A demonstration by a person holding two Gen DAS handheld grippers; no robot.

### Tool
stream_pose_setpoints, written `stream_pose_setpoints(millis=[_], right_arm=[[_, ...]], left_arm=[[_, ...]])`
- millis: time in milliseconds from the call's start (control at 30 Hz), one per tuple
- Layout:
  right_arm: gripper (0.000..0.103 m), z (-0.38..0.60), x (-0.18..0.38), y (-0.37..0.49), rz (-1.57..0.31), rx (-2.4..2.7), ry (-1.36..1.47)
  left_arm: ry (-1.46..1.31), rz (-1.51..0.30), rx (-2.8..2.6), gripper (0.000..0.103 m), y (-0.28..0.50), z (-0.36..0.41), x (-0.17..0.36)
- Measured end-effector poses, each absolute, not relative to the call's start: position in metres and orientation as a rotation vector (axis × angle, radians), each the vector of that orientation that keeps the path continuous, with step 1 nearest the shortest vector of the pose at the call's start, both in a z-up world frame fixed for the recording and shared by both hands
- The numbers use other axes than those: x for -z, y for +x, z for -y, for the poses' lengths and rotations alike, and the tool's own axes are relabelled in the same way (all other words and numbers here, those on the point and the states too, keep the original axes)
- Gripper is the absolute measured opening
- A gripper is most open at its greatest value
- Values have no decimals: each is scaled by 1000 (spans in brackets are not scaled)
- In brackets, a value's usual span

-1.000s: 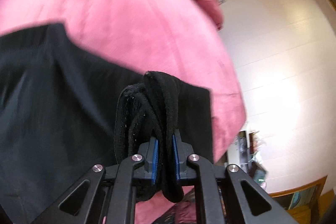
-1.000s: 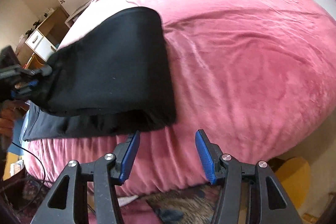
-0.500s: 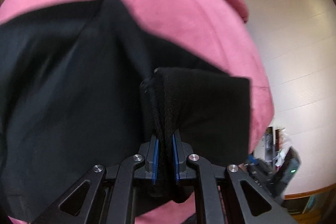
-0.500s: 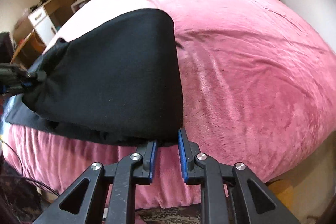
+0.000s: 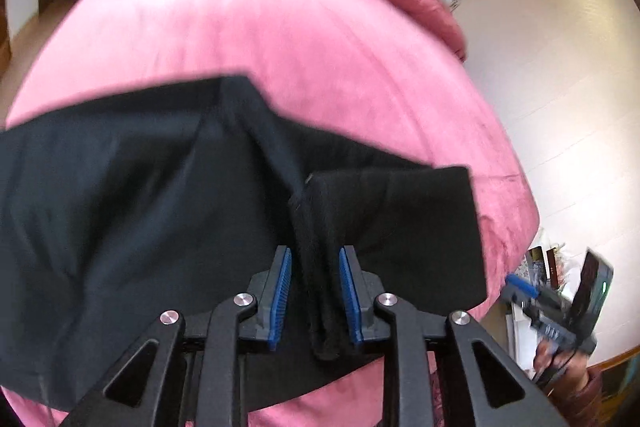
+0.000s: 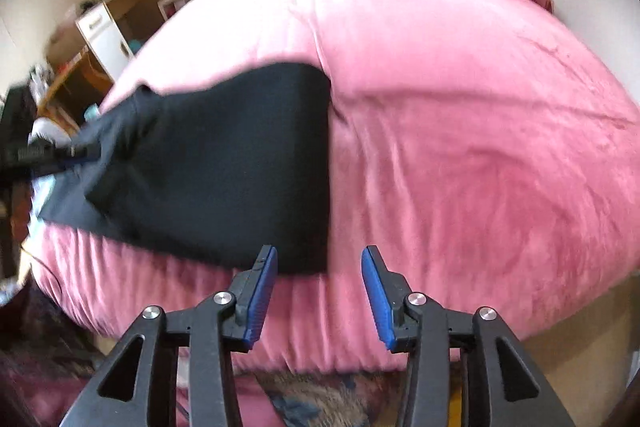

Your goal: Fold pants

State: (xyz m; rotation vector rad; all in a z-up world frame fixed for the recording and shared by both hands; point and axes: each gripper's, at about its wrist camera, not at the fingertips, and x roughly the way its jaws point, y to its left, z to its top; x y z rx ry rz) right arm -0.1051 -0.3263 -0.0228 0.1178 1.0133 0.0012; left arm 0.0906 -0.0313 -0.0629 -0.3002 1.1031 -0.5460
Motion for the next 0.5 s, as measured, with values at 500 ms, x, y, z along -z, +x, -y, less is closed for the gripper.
stream_pose_setpoints(millis=[500], right_arm=[[45, 287, 30, 36, -996, 24, 103]], left_arm=[[-136, -1110, 548, 27, 111, 83, 88]])
